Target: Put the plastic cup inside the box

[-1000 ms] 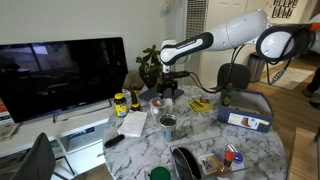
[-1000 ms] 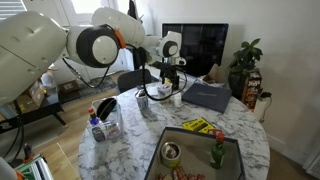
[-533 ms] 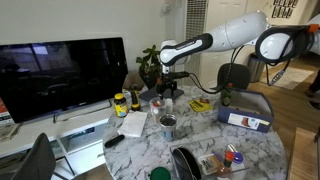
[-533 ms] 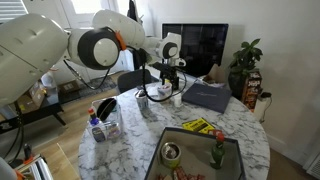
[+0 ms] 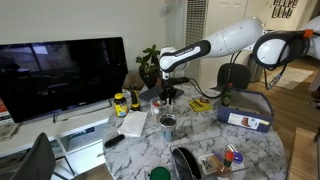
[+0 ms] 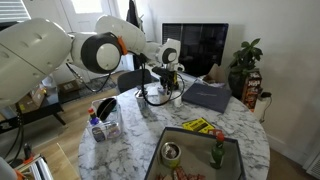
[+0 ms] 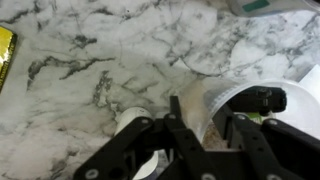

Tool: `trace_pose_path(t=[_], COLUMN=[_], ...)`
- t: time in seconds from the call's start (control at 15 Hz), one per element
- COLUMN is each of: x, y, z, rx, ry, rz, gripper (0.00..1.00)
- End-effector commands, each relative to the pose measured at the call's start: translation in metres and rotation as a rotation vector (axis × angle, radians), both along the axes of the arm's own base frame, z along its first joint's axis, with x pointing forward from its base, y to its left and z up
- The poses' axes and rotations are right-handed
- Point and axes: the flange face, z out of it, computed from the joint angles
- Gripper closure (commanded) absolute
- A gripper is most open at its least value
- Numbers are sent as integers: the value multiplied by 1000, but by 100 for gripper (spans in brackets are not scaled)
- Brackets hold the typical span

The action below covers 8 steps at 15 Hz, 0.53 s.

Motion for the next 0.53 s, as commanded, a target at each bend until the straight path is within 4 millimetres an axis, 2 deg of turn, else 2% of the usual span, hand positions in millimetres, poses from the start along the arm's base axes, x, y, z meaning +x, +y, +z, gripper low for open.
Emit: trace_pose_path(t=[0.0,0.07,0.13,0.33,0.47], x=[6,7,8,11,9], y=[9,12,15,27,33], z=[6,10,15,19,29], rx=[0,-2,-7,-1,34], ry=[-39,-52,-67,-88,-122], rz=[-14,-11,-5,36,107], gripper=[91,98,100,99,99])
